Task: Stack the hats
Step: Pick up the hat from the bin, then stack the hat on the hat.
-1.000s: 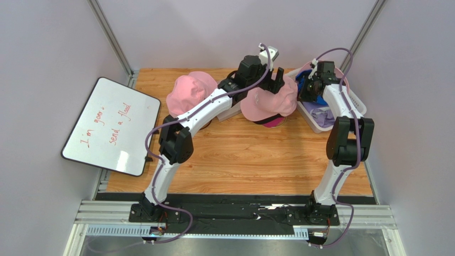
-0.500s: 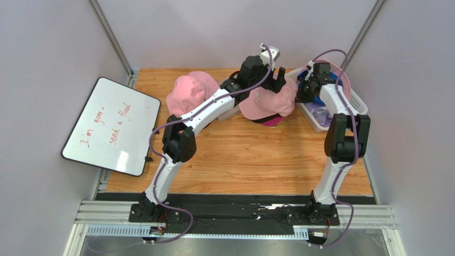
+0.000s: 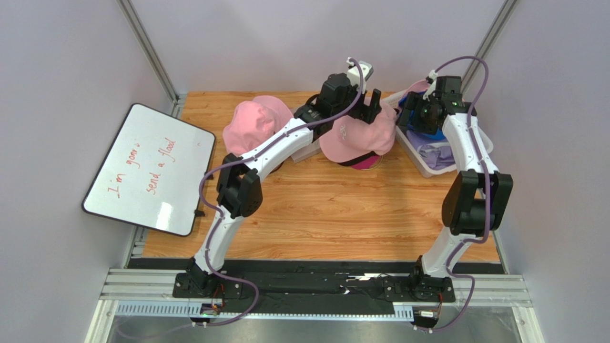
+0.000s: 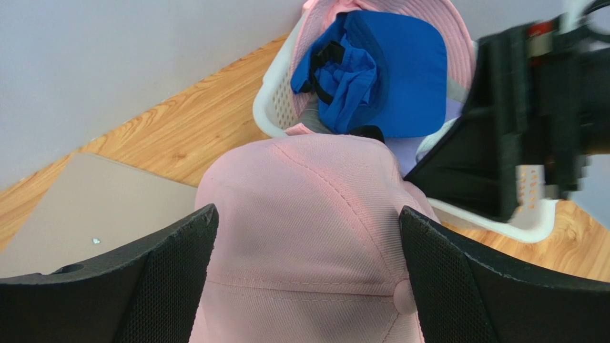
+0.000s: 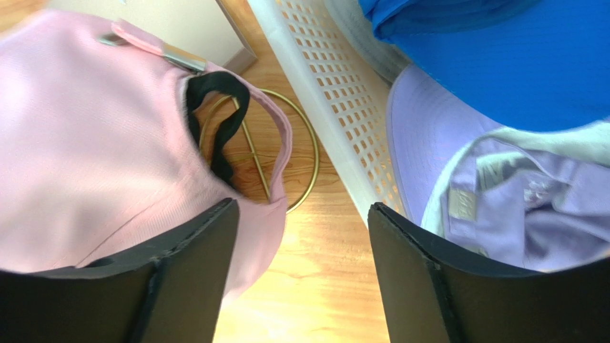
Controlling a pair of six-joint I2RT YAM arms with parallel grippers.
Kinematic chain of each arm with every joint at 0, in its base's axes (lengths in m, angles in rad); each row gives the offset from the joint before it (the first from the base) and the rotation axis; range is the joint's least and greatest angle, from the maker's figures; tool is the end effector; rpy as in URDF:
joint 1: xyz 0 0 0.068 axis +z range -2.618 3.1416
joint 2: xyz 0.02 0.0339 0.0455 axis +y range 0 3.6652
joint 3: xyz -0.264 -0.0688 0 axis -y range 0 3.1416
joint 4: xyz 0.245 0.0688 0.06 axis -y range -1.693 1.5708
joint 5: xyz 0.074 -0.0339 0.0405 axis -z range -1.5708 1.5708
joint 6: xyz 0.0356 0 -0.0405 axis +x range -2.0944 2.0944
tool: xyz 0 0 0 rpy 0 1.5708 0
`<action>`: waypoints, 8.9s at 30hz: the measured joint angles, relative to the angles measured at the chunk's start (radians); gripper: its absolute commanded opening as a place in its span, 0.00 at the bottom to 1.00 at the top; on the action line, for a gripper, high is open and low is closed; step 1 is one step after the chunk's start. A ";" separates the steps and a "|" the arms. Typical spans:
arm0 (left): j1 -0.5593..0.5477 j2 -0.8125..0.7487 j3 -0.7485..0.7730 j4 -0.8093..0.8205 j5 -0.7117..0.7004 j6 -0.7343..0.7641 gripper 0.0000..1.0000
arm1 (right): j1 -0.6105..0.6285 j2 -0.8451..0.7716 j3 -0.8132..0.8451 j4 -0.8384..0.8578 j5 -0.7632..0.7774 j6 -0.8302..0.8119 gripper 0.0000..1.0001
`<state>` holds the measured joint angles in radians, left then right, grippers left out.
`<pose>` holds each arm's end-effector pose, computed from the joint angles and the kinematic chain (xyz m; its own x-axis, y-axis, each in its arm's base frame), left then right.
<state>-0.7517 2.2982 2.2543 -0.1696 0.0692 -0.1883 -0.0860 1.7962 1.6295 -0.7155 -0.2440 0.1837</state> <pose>0.4001 -0.3774 0.3367 -0.2888 0.0144 -0.9573 0.6887 0.6977 -0.1973 0.3988 -0.0257 0.3055 -0.7691 0.2442 -0.5907 0.0721 0.9514 0.2995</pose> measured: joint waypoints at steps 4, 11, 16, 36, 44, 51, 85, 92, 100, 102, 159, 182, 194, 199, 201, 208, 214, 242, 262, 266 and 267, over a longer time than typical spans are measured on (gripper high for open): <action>0.001 -0.022 0.000 -0.036 -0.003 0.013 1.00 | -0.016 -0.069 0.000 -0.026 0.008 -0.001 0.77; 0.001 -0.131 -0.022 -0.113 -0.037 0.042 1.00 | -0.070 -0.188 -0.013 -0.084 0.043 -0.001 0.77; 0.000 -0.290 -0.113 -0.144 -0.058 0.063 1.00 | -0.086 -0.303 -0.017 -0.120 0.076 -0.001 0.77; 0.046 -0.914 -0.662 -0.447 -0.215 0.138 1.00 | -0.084 -0.291 -0.127 -0.078 0.170 0.037 0.73; 0.045 -1.049 -0.889 -0.482 -0.119 0.119 1.00 | -0.084 -0.148 -0.089 -0.023 0.214 0.084 0.68; 0.046 -1.064 -0.892 -0.466 -0.064 0.084 1.00 | -0.085 -0.124 -0.159 -0.005 0.303 0.130 0.67; 0.046 -1.064 -0.893 -0.465 -0.103 0.079 1.00 | -0.126 -0.099 -0.193 -0.028 0.324 0.158 0.00; 0.046 -1.079 -0.895 -0.465 -0.105 0.082 1.00 | -0.155 -0.231 0.059 -0.095 0.351 0.129 0.00; 0.047 -1.094 -0.906 -0.451 -0.072 0.094 0.99 | -0.149 -0.427 0.126 -0.121 0.303 0.114 0.00; 0.047 -1.111 -0.924 -0.437 -0.046 0.102 0.99 | -0.131 -0.449 0.132 -0.127 0.284 0.101 0.00; -0.433 -0.816 -1.115 0.420 -0.595 0.080 0.01 | 0.772 -0.472 0.207 0.029 0.647 0.282 0.00; -0.187 -1.316 -1.217 0.014 0.328 0.064 0.00 | 0.267 -0.523 0.190 0.020 -0.039 0.106 0.87; 0.000 -1.378 -1.217 -0.110 0.841 -0.071 0.00 | 0.098 -0.745 -0.259 0.298 -0.705 0.184 0.82; 0.015 -1.383 -1.200 -0.174 0.945 -0.060 0.00 | 0.098 -0.761 -0.376 0.322 -0.796 0.206 0.80; 0.021 -1.386 -1.189 -0.209 0.985 -0.032 0.00 | 0.098 -0.786 -0.434 0.338 -0.835 0.226 0.80; 0.091 -1.369 -1.122 -0.469 1.136 0.204 0.00 | 0.098 -0.900 -0.539 0.346 -0.911 0.238 0.80; 0.126 -1.326 -1.073 -0.703 1.191 0.415 0.00 | 0.098 -0.950 -0.557 0.353 -0.968 0.236 0.80; 0.197 -1.312 -1.070 -0.745 1.246 0.475 0.00 | 0.595 -0.856 -0.649 0.533 -0.982 0.258 0.00; 0.203 -1.342 -1.220 -0.562 0.935 0.252 0.00 | 0.251 -0.801 -0.383 0.172 -0.666 0.052 0.00; 0.203 -1.261 -1.239 -0.355 0.914 0.103 0.00 | 0.241 -0.771 -0.312 0.118 -0.565 0.013 0.00; 0.203 -1.234 -1.241 -0.302 0.909 0.070 0.00 | 0.240 -0.767 -0.294 0.105 -0.538 0.003 0.00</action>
<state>-0.5491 1.0645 1.0134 -0.4717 0.9779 -0.1181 0.1539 1.0294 1.3357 -0.6109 -0.7818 0.1864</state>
